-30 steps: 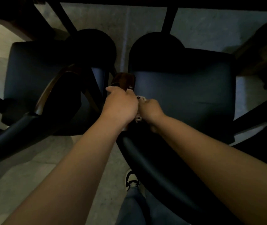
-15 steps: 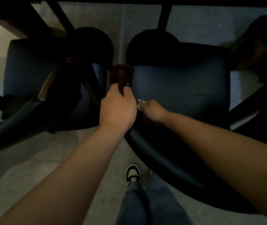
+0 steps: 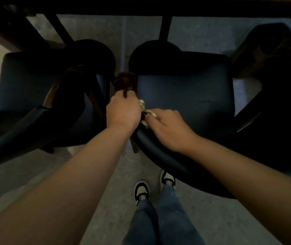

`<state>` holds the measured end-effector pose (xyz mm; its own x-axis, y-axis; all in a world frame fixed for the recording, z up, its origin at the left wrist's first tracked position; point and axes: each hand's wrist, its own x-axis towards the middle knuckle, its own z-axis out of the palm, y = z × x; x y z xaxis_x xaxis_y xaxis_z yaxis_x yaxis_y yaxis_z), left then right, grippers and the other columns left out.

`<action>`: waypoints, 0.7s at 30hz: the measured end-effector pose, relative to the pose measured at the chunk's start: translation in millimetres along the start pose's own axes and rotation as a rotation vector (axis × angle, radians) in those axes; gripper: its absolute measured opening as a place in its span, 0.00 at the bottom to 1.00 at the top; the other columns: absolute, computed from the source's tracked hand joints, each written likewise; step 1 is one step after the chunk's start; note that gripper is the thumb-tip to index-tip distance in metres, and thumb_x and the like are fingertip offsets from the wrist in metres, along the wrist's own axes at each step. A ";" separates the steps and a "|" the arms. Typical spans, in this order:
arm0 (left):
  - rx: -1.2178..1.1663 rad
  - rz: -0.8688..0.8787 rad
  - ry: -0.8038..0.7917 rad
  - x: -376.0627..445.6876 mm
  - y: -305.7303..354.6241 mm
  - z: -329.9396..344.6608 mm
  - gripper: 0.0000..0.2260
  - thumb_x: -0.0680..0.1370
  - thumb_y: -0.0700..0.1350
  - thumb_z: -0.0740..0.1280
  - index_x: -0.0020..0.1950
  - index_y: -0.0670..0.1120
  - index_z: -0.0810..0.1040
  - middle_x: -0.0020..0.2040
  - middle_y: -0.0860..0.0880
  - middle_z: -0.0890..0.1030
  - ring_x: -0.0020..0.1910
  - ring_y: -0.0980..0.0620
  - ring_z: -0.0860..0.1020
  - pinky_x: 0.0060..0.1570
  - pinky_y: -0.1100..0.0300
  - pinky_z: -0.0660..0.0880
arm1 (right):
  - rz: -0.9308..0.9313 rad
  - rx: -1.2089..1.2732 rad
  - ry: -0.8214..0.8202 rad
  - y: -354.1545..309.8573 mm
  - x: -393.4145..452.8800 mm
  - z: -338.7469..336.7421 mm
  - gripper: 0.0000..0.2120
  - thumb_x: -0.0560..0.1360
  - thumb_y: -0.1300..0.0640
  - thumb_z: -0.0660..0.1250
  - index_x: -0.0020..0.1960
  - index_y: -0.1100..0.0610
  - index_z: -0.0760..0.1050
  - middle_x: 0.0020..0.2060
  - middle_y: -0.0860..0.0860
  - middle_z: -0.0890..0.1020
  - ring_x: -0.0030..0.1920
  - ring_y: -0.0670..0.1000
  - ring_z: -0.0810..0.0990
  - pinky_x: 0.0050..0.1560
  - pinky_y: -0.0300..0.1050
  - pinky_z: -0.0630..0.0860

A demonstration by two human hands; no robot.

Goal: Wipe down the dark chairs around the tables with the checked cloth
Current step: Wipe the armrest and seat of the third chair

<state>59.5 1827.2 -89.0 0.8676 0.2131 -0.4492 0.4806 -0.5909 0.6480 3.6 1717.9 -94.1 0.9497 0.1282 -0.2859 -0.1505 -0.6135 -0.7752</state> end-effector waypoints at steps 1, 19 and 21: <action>-0.014 -0.002 -0.005 -1.1 0.4 -0.3 0.15 0.83 0.42 0.53 0.64 0.38 0.73 0.53 0.41 0.77 0.51 0.41 0.74 0.46 0.55 0.68 | -0.020 0.015 0.006 -5.1 -9.5 -3.0 0.18 0.79 0.56 0.59 0.30 0.52 0.66 0.29 0.48 0.74 0.34 0.50 0.73 0.38 0.47 0.67; -0.606 -0.387 0.019 -52.8 -8.5 9.9 0.24 0.77 0.56 0.59 0.70 0.46 0.69 0.64 0.44 0.76 0.60 0.42 0.75 0.65 0.49 0.69 | 0.025 -0.224 0.048 0.7 -81.4 -25.7 0.16 0.74 0.63 0.61 0.60 0.59 0.79 0.58 0.54 0.80 0.58 0.54 0.77 0.59 0.37 0.67; -0.554 -0.376 0.157 -61.3 1.4 13.7 0.20 0.82 0.50 0.55 0.72 0.43 0.65 0.65 0.43 0.74 0.62 0.42 0.73 0.58 0.60 0.66 | 0.182 -0.256 0.026 14.7 -79.9 -37.4 0.11 0.75 0.61 0.61 0.49 0.61 0.81 0.48 0.57 0.82 0.51 0.57 0.79 0.52 0.44 0.72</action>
<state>5.3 1802.7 -69.0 0.6170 0.4605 -0.6381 0.7109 0.0216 0.7030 -64.2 1669.5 -61.5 0.9208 -0.0198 -0.3895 -0.2477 -0.8011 -0.5449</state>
